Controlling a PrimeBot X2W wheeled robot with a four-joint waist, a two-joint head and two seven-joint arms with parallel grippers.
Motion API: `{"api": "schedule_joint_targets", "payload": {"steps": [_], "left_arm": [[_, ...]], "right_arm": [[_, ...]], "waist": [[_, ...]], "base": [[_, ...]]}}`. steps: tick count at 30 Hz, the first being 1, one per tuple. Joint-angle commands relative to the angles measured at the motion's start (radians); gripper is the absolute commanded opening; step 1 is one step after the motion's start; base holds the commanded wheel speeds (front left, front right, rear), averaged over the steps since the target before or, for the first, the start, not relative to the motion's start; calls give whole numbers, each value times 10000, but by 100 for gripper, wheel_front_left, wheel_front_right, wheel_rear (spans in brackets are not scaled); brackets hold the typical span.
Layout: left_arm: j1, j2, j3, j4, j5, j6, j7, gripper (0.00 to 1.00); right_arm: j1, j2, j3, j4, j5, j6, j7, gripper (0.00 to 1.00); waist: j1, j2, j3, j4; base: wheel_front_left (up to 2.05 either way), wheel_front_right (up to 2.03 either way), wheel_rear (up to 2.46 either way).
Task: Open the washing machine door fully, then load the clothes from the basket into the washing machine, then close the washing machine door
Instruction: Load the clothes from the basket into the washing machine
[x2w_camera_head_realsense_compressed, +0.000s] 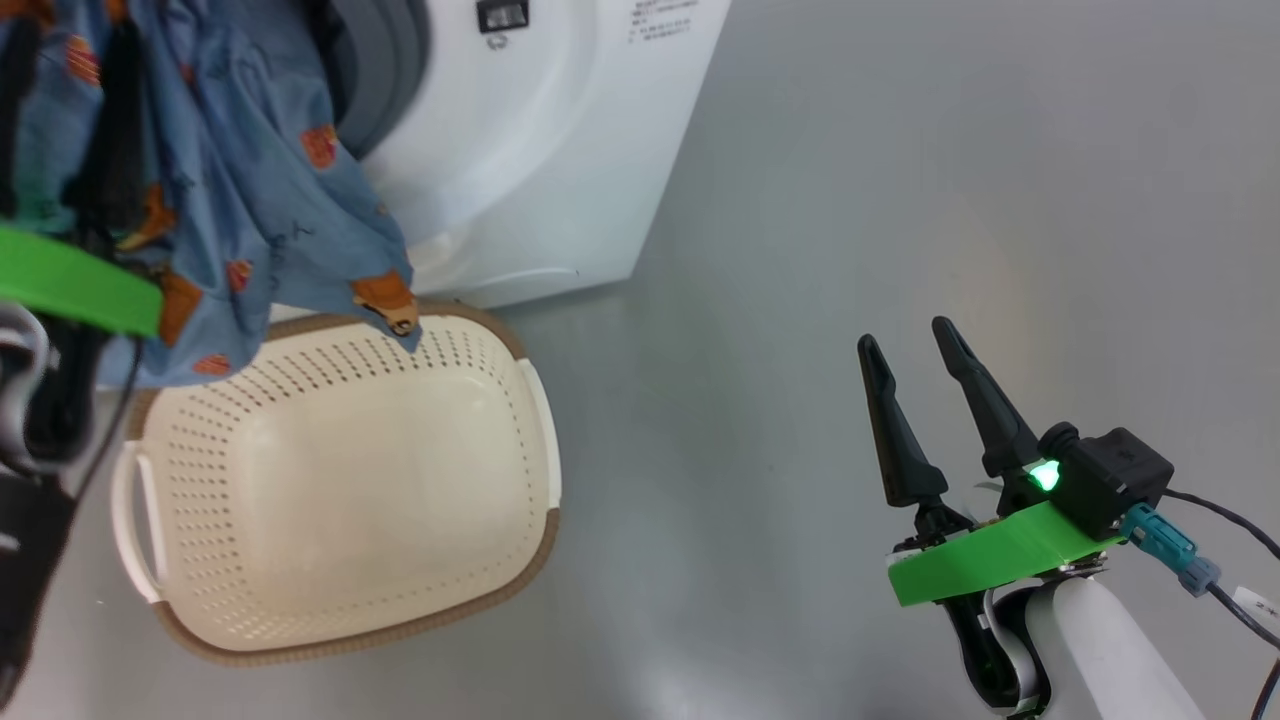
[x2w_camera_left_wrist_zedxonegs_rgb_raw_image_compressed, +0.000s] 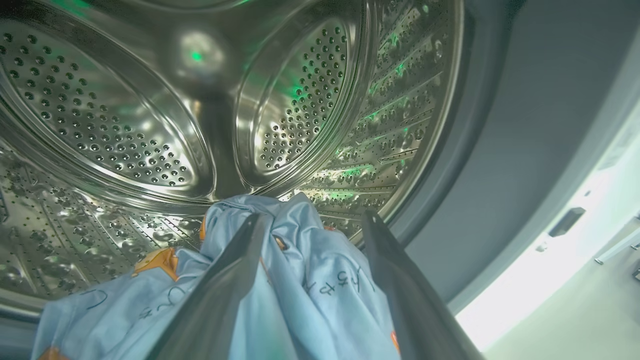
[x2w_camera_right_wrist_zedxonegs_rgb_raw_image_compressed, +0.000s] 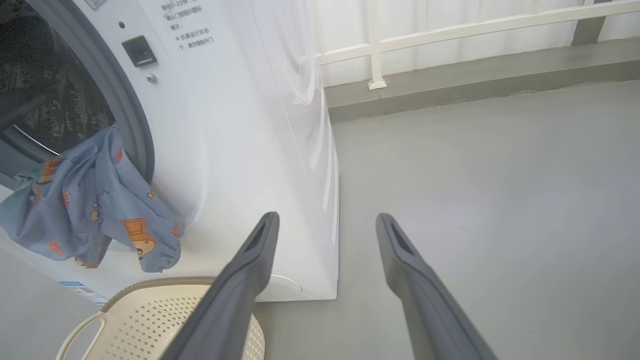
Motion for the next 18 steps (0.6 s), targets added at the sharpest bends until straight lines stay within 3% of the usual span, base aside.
{"api": "schedule_joint_targets", "payload": {"steps": [1, 18], "left_arm": [[435, 365, 596, -428, 345, 6, -61, 100], [4607, -522, 3055, -2258, 2133, 6, -62, 100]], "right_arm": [[13, -60, 180, -50, 142, 56, -78, 100], [531, -60, -263, 509, -240, 56, -78, 100]], "waist": [[0, 0, -827, 461], [0, 0, -2717, 942]], "base": [[0, 0, 0], [0, 0, 0]]}}
